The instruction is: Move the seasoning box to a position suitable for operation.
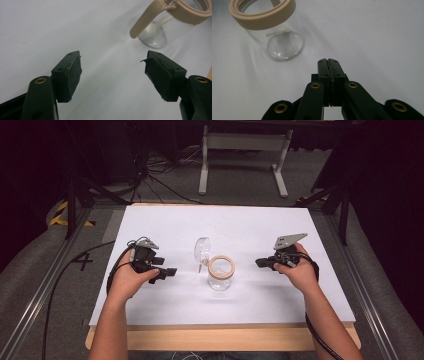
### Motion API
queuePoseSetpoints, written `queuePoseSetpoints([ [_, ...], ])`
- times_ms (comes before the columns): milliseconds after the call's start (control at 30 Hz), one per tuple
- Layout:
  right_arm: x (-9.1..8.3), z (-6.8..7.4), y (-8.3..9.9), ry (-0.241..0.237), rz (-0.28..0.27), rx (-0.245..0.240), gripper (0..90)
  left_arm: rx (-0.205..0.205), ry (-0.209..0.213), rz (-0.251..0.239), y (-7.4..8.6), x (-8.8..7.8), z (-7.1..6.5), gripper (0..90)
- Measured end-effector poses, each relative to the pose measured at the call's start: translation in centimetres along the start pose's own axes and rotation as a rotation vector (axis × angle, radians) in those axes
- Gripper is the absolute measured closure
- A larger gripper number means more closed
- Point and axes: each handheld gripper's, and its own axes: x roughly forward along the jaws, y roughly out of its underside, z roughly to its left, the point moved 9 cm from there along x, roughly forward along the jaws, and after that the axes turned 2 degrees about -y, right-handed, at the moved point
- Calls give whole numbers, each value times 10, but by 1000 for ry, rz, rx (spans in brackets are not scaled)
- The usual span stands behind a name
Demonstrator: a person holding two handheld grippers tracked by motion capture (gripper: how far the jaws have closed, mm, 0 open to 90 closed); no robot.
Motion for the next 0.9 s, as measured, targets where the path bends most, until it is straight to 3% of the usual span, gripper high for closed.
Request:
queuePoseSetpoints([
  [67,4,4,-1,-26,-2,3,895,29,-26,25,6,0,-1,268],
  [167,9,8,-3,-49,3,-16,894,30,-31,21,10,-1,-4,250],
  [367,19,11,-11,-80,-4,-27,894,18,-83,-6,14,-12,-5,251],
  [500,28,14,-16,-98,-3,-30,894,2,-69,-32,17,-21,-9,253],
  [900,61,21,-32,-145,4,-63,886,-45,-107,-24,40,-38,-5,255],
])
